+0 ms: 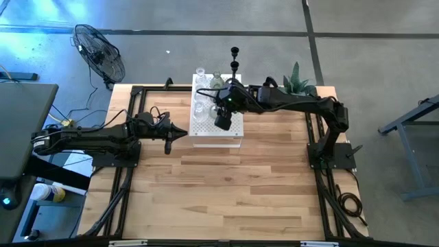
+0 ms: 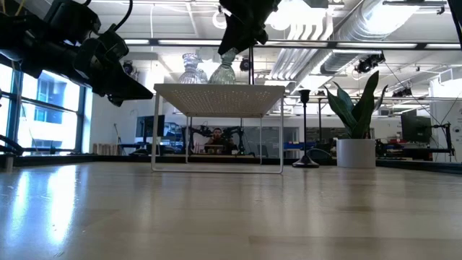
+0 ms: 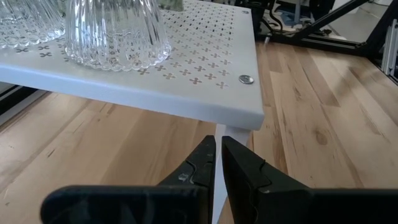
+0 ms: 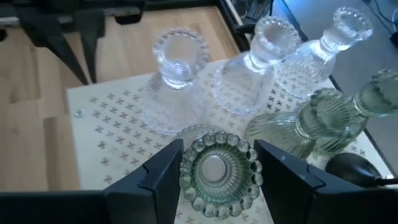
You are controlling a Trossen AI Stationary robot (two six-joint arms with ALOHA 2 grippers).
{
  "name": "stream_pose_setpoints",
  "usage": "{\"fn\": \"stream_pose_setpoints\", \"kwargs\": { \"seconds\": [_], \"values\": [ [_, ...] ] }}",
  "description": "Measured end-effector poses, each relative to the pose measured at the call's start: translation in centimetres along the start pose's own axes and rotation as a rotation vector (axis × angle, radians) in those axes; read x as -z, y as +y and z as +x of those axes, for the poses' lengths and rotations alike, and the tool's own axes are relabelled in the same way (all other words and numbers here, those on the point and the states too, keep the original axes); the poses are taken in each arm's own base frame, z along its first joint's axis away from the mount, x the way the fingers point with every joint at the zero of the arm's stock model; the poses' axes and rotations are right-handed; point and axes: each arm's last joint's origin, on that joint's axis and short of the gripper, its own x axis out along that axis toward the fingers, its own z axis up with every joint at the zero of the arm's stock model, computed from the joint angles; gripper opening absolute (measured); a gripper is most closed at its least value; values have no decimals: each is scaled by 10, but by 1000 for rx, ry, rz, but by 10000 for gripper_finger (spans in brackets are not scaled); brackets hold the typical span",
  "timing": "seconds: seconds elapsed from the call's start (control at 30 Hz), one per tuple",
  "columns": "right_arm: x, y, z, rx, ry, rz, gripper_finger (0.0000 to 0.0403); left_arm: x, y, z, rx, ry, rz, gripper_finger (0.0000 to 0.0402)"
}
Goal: Pick & Place candle stick holders
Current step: Put the green glass candle holder on the shelf aligned with the other green glass candle holders
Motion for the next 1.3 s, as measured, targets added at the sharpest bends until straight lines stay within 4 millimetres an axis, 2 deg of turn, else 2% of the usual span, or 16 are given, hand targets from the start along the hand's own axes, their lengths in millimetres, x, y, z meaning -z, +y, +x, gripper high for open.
{"fn": "stream_pose_setpoints", "kwargs": {
  "seconds": [0.17, 0.5, 0.87, 0.97, 1.1, 1.23, 1.3],
  "values": [
    [4, -1, 8, -18, 5, 1, 173, 0, 0, 0, 0, 3, -1, 23],
    [4, -1, 8, -2, -4, -15, 198, 0, 0, 0, -1, 3, 0, 23],
    [1, -1, 8, 59, -37, -34, 206, 0, 0, 0, 0, 3, -1, 23],
    [-5, 3, 1, 63, -95, -57, 212, 0, 0, 0, 0, 3, -1, 24],
    [-10, 11, -24, 87, -139, -92, 215, 1, 0, 0, 0, 6, -1, 24],
    [2, 19, -44, 30, -39, -93, 202, 1, 0, 0, 0, 15, -9, 23],
    [10, 22, -43, 2, 3, -75, 184, 1, 0, 0, 1, 14, -24, 23]
  ]
}}
